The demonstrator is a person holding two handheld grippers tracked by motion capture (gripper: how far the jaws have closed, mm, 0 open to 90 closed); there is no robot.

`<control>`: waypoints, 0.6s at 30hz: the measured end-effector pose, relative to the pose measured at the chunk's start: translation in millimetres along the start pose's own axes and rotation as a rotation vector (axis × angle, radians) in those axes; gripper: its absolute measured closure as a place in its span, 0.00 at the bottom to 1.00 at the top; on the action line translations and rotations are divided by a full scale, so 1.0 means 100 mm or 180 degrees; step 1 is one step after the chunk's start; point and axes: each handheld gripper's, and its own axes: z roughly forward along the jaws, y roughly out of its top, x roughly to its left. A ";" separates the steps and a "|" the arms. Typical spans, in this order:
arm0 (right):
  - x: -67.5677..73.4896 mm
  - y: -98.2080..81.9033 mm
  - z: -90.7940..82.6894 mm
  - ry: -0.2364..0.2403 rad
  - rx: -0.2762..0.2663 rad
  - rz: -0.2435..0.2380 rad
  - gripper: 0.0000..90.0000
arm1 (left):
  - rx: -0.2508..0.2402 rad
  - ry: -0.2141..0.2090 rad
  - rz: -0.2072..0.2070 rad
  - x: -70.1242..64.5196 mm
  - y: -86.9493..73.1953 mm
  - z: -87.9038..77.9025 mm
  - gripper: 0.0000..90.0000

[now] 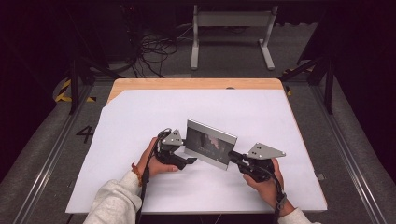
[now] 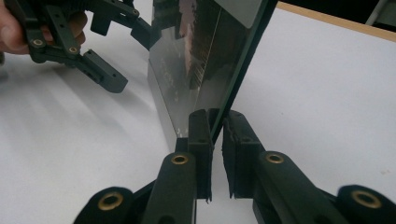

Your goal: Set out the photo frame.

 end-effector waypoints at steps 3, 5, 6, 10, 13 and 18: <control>0.00 0.00 0.01 -0.0007 -0.0001 -0.0007 0.91 | 0.0018 -0.0003 0.0007 -0.03 -0.02 -0.03 0.27; 0.00 0.00 0.02 -0.0016 0.0007 -0.0001 0.91 | 0.0025 -0.0014 0.0008 -0.05 -0.03 -0.04 0.27; 0.00 0.00 0.02 -0.0023 0.0001 -0.0009 0.91 | 0.0027 -0.0008 0.0011 -0.05 -0.04 -0.05 0.28; 0.01 0.00 0.04 -0.0047 -0.0001 -0.0040 0.90 | 0.0049 -0.0001 0.0023 -0.08 -0.05 -0.07 0.28; 0.01 0.00 0.05 -0.0050 0.0008 -0.0040 0.89 | 0.0063 0.0021 0.0030 -0.10 -0.06 -0.09 0.30; 0.01 -0.01 0.06 -0.0059 0.0039 -0.0039 0.88 | -0.0133 0.0116 -0.0047 -0.07 -0.05 -0.08 0.30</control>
